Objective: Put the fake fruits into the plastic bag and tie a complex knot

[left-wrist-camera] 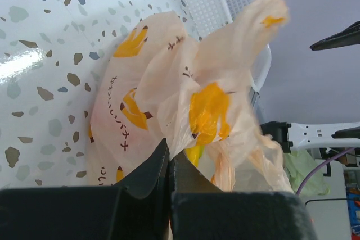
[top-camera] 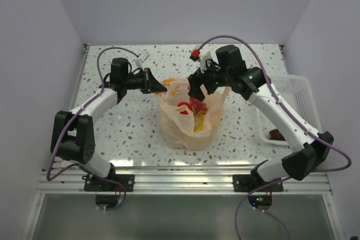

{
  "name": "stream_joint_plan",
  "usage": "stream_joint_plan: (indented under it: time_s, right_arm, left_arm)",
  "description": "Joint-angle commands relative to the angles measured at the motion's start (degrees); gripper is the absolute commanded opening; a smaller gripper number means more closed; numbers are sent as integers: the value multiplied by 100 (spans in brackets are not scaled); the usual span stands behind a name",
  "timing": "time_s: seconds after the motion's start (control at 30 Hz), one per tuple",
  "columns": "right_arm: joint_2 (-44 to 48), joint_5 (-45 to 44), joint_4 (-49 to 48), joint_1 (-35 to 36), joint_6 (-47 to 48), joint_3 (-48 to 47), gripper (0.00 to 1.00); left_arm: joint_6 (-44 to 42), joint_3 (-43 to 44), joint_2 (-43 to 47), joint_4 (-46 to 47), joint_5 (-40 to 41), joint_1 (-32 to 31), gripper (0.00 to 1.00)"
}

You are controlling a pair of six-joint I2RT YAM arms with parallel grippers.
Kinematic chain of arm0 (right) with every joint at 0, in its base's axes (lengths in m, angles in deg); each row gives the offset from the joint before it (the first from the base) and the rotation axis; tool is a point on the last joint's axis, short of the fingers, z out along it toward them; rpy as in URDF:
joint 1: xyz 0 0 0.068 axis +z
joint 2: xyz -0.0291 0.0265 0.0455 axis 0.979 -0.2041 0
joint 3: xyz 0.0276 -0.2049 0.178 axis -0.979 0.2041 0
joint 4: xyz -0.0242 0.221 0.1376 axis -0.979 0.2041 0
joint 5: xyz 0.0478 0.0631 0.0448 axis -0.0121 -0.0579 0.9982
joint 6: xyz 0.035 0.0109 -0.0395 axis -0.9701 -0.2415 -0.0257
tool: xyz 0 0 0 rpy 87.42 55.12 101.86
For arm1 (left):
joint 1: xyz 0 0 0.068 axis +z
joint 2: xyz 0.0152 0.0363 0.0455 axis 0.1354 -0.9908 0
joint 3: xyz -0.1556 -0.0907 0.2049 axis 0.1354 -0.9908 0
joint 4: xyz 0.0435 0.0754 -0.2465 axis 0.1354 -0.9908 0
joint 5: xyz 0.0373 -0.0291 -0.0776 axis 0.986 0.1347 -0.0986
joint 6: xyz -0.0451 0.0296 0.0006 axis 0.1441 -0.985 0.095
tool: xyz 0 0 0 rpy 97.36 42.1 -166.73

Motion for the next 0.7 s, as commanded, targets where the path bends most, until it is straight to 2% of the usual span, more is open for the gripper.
stream_joint_plan:
  time_s: [0.0, 0.1, 0.2, 0.23, 0.33, 0.4, 0.5, 0.53, 0.6, 0.63, 0.67]
  right_arm:
    - [509, -188, 332, 8, 307, -409, 87]
    - [835, -3, 692, -45, 307, -945, 88]
    - [1020, 541, 991, -623, 228, -1532, 90]
    - [1099, 769, 1105, -1008, 254, -1666, 91]
    - [1275, 579, 1508, -1536, 447, -1799, 95]
    - [1416, 306, 1851, -1871, 587, -1519, 96]
    - [1451, 103, 2378, -2846, 815, -1114, 96]
    - [1443, 103, 2511, -3510, 930, -1035, 95]
    - [1268, 286, 3036, -4199, 1472, -920, 95]
    - [1145, 366, 3249, -4942, 1702, -929, 94]
    - [1022, 471, 3460, -5341, 1948, -955, 93]
  left_arm:
    - [-117, 166, 116, 55, -43, 48, 0]
    - [-188, 175, 151, -33, -17, 57, 0]
    - [-223, 166, 177, -68, 1, 57, 0]
    - [-223, 166, 186, -77, 1, 57, 0]
    - [-240, 175, 204, -77, 10, 48, 0]
    - [-249, 184, 221, -60, -16, 57, 0]
    - [-302, 219, 248, -86, -25, 57, 0]
    - [-319, 236, 248, -103, -25, 48, 0]
    - [-328, 237, 265, -112, -52, 48, 0]
    - [-328, 237, 274, -112, -52, 48, 0]
    - [-328, 237, 274, -121, -78, 57, 0]
